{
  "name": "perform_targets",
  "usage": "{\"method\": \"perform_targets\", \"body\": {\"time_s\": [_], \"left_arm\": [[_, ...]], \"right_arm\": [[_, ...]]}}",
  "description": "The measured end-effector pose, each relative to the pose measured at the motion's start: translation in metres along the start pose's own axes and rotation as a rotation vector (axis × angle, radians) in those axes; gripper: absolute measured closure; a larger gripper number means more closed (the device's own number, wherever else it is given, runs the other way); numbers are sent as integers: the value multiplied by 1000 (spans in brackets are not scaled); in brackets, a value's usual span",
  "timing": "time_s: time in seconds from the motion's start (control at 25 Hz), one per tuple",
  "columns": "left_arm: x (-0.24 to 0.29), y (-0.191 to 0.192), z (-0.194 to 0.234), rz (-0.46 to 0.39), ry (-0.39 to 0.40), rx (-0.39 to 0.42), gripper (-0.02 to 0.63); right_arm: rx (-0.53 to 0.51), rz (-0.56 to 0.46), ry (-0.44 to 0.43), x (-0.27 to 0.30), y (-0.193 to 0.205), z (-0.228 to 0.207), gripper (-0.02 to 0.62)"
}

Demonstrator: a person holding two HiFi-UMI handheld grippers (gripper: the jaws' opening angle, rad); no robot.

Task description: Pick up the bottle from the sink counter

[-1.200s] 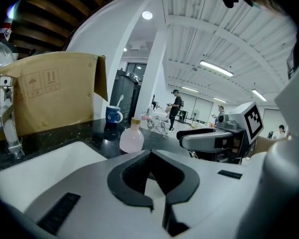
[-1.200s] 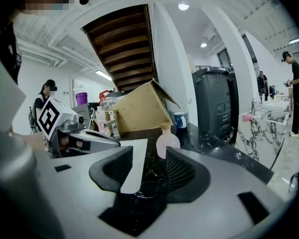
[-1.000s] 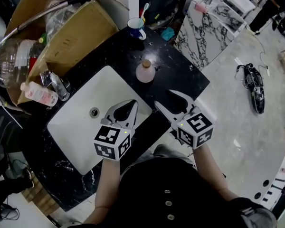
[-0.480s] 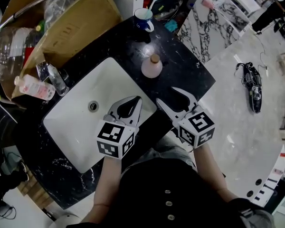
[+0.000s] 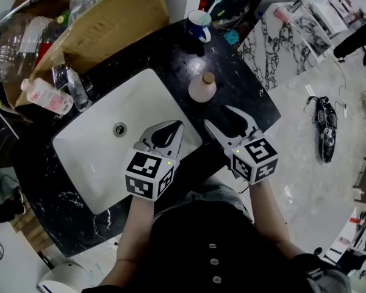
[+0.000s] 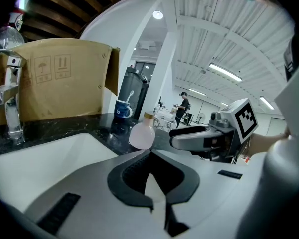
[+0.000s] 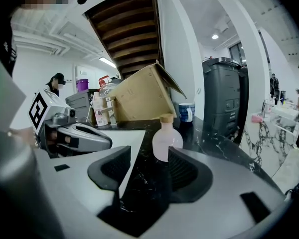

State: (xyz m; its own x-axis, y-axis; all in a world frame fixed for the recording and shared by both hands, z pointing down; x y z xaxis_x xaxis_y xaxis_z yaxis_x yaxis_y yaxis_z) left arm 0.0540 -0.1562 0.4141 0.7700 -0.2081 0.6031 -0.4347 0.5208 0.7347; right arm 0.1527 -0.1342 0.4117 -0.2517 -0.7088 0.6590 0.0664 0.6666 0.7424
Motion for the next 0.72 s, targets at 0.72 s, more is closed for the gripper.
{"method": "perform_targets", "body": {"time_s": [0.72], "left_arm": [[14, -5, 14, -24, -156, -134, 589]], "right_arm": [[-182, 99, -113, 37, -22, -39, 268]]}}
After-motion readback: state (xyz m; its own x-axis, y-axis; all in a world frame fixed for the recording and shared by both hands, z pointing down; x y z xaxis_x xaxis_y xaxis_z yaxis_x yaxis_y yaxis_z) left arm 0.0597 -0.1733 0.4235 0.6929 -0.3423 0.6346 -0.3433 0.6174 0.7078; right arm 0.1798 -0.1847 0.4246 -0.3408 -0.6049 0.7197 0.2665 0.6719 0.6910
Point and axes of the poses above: the fingertips, and each gripper's own axes: x forward along the fingers, z to its left, y out of its underside, the point moved 1 cm from there along -x, backward along the fingers, and after that the axes turned 14 degrees about z, right-handed, at the moved point
